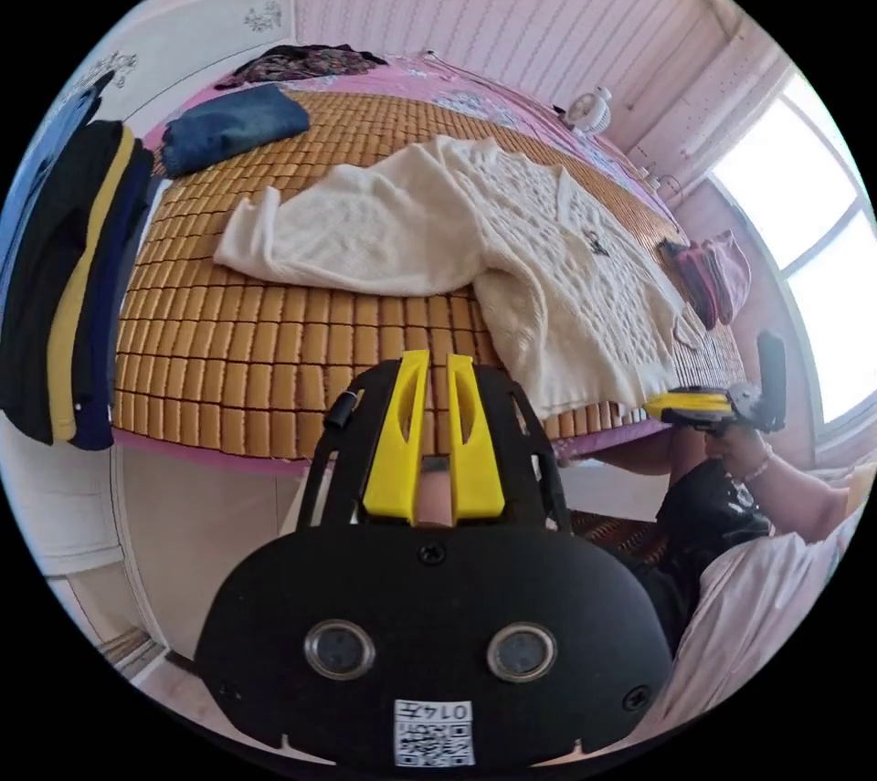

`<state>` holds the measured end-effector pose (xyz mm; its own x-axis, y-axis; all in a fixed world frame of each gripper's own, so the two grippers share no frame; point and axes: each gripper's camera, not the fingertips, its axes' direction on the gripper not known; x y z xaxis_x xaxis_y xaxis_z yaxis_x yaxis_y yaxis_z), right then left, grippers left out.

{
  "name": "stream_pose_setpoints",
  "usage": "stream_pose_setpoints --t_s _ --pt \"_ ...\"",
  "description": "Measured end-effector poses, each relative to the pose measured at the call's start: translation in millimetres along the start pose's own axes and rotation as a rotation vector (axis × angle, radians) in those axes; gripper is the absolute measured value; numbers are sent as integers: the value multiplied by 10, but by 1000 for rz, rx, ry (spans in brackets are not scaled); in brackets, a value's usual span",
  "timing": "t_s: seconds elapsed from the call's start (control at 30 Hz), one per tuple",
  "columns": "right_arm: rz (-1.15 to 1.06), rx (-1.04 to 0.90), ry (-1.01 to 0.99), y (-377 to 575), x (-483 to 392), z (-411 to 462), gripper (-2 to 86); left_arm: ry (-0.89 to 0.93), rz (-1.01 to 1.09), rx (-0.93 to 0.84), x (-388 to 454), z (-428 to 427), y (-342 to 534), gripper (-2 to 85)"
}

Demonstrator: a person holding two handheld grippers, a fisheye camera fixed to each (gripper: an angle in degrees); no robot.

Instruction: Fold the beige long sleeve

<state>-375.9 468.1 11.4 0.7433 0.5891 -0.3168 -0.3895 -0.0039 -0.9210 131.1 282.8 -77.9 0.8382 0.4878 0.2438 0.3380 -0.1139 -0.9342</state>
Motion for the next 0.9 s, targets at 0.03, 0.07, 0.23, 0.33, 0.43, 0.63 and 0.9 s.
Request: stream_pose_setpoints --t_s 0.03,0.07,0.23,0.33,0.43,0.63,0.9 --pt "3 -5 -20 3 4 7 1 -21 -60 35 -227 -42 -92 61" --pt "9 -7 -47 2 16 7 0 -41 -106 65 -419 -63 -206 72" --pt "8 -26 -32 11 25 -18 0 -161 -211 54 -873 64 -718 106" --pt "7 -40 -23 22 35 -45 1 -218 -155 -118 -958 356 -934 75" --pt "11 -52 -32 22 54 -81 1 -264 -82 -130 -932 263 -1082 23" --pt "-34 -47 -38 43 -72 -227 3 -170 -277 259 -1373 -466 -943 25" --pt "19 27 -38 313 10 -564 40 -132 -443 254 -1374 -502 -569 83"
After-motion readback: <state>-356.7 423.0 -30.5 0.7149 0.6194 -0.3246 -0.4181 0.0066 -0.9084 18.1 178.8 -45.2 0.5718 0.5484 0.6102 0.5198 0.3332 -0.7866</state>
